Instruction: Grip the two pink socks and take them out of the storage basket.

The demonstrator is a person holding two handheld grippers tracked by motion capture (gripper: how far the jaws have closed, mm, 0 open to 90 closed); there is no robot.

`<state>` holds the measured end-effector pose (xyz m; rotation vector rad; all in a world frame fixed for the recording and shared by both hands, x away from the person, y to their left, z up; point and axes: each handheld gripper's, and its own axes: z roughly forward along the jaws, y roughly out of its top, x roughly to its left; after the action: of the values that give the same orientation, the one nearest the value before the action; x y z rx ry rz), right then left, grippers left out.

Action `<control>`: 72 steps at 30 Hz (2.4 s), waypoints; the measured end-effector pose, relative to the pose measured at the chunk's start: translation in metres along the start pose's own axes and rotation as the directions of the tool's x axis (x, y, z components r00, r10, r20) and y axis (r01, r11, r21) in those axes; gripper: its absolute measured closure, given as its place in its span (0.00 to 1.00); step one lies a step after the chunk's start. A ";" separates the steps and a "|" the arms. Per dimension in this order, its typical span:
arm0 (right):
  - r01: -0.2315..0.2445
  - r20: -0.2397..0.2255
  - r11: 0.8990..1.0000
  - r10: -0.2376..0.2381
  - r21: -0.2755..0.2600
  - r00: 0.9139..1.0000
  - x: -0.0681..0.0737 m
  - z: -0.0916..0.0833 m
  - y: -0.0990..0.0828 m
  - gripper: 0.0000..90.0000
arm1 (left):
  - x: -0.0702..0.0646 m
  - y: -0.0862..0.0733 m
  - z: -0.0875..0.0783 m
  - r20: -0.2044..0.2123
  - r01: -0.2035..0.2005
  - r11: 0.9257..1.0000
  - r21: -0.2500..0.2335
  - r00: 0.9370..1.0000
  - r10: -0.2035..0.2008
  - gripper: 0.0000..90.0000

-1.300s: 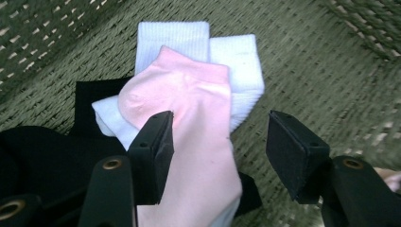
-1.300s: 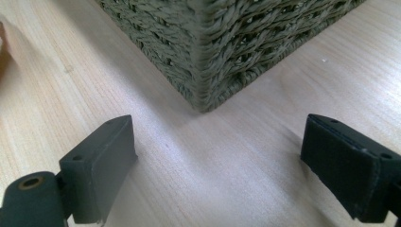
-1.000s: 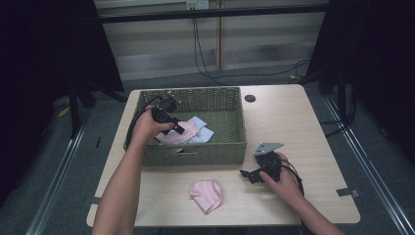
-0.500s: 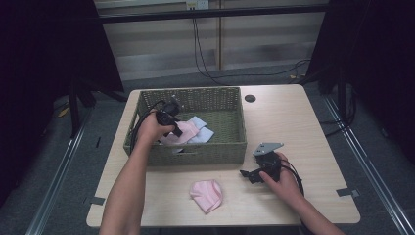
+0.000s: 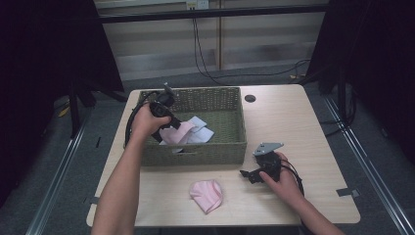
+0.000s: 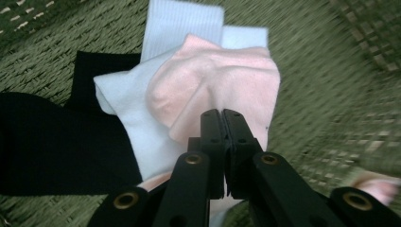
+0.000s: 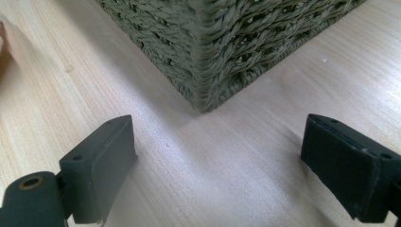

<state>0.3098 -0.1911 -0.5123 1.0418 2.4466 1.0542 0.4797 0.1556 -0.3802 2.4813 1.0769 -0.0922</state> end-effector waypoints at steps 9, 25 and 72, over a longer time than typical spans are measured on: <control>-0.001 0.000 1.000 0.001 0.000 1.000 0.000 0.000 0.000 0.11 | -0.010 0.004 -0.031 0.032 -0.015 0.999 -0.032 0.999 0.016 0.98; 0.000 0.000 1.000 0.000 0.000 1.000 0.000 0.000 0.000 0.11 | -0.029 0.006 -0.062 0.050 -0.057 0.996 -0.064 0.997 0.060 0.98; -0.002 -0.001 1.000 0.002 0.000 1.000 0.000 0.000 0.000 0.11 | -0.088 -0.005 -0.094 0.125 -0.189 0.979 -0.082 0.972 0.198 0.97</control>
<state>0.3097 -0.1911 -0.5122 1.0446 2.4467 1.0564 0.4052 0.1375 -0.2771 2.4642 0.7669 -0.1549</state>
